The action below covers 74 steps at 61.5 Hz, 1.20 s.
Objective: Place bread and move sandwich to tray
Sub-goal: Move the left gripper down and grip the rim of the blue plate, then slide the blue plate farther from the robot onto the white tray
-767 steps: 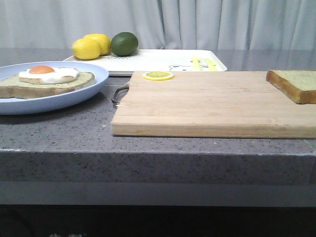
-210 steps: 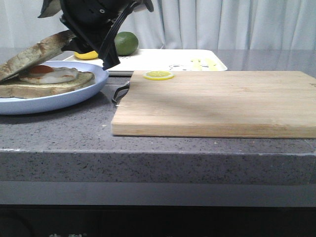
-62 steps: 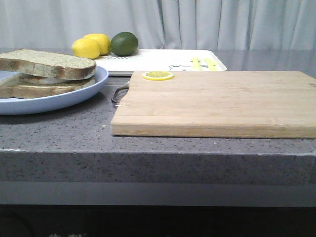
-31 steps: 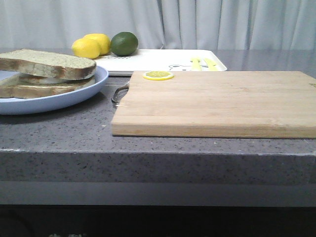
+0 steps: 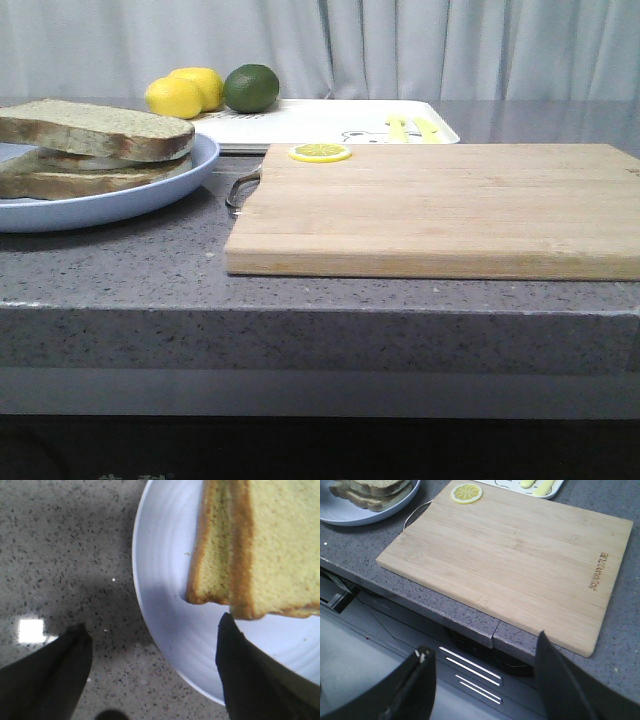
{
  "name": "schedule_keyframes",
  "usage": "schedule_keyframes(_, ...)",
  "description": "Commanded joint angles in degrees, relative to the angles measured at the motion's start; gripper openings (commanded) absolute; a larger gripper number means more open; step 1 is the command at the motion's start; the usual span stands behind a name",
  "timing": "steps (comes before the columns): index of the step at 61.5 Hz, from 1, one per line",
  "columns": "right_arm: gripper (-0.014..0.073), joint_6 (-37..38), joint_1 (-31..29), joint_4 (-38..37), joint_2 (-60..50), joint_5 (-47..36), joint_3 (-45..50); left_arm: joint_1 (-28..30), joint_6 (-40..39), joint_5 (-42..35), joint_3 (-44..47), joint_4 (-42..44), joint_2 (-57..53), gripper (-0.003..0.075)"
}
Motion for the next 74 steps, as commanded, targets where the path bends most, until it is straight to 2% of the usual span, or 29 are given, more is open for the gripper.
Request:
schedule_keyframes(1,0.0454,-0.3,-0.3,-0.8,0.2,-3.6,-1.2,1.6,2.1,-1.4,-2.3,-4.8,0.2,0.0511)
schedule_keyframes(15,0.0454,-0.3,-0.3,-0.8,0.2,-3.6,-1.2,2.0,3.5,-4.0,-2.3,-7.7,4.1,0.0504)
schedule_keyframes(36,0.0454,-0.3,-0.3,-0.8,0.2,-3.6,-1.2,2.0,3.4,-6.0,-2.3,-8.9,7.7,0.0360)
schedule_keyframes(74,0.0454,-0.3,-0.3,-0.8,0.2,-3.6,-1.2,2.0,3.4,-7.3,-2.3,-9.7,9.4,0.0172)
